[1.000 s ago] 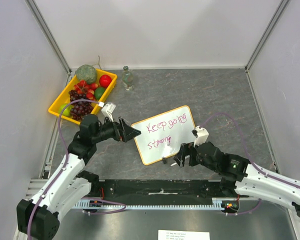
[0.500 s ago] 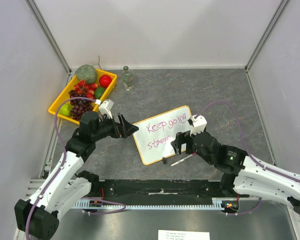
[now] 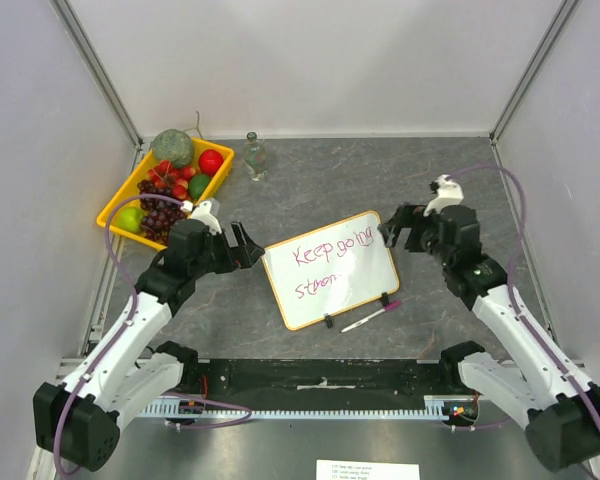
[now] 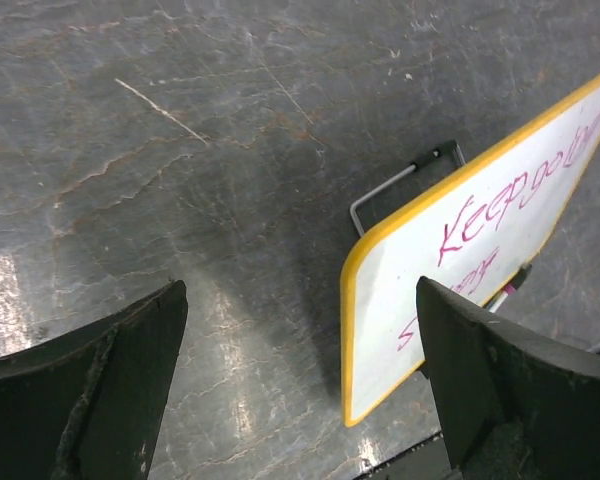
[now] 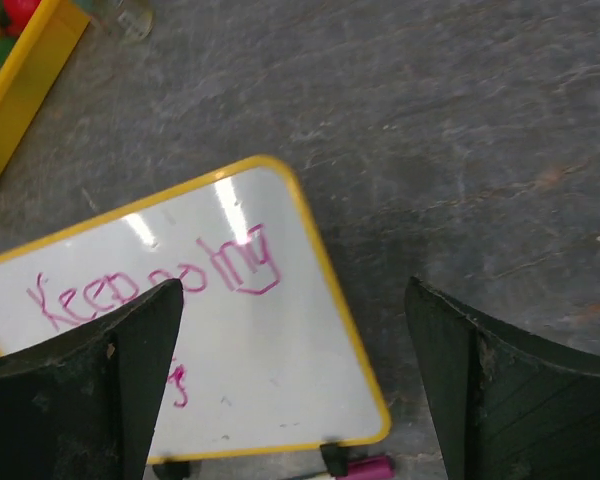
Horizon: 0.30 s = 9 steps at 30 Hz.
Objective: Write a sentence on the whiteboard
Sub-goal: Reset both arms
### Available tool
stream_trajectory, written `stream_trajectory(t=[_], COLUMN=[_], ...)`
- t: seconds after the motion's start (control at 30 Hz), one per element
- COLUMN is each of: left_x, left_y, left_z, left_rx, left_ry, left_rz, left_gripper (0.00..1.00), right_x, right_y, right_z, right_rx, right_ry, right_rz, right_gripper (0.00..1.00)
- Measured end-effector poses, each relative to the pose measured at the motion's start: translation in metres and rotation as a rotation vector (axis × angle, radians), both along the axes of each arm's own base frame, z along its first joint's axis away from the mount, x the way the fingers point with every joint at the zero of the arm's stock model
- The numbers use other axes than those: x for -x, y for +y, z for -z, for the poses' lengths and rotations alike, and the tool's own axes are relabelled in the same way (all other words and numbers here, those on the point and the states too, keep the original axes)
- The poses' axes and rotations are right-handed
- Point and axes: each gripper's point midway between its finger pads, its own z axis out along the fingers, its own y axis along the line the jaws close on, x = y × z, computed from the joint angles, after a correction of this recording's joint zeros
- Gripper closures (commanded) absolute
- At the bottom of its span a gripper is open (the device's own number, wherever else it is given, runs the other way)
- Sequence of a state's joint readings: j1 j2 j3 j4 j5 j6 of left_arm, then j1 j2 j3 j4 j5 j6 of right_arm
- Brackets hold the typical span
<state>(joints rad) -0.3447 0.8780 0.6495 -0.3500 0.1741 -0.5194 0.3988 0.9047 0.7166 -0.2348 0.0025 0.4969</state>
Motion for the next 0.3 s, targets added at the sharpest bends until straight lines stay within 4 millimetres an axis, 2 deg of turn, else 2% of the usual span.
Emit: stream_trajectory(t=[0.13,0.2,0.3], left_x=[-0.004,-0.005,-0.006], left_y=[0.008,0.012,0.016], left_z=[-0.003,-0.002,0.001], left_rx=[-0.018,-0.023,-0.028], left_ry=[-0.034,-0.056,-0.083], left_rz=[-0.045,-0.064,-0.081], left_gripper=[0.00,0.02,0.02], right_x=[-0.020,-0.024,-0.024], right_y=[-0.046,-0.063,-0.077], right_z=[0.000,0.005,0.017], right_rx=[-0.052,-0.058,-0.044], right_ry=[0.000,0.007,0.021], right_rz=[0.110,0.153,0.196], right_gripper=[0.02,0.02,0.02])
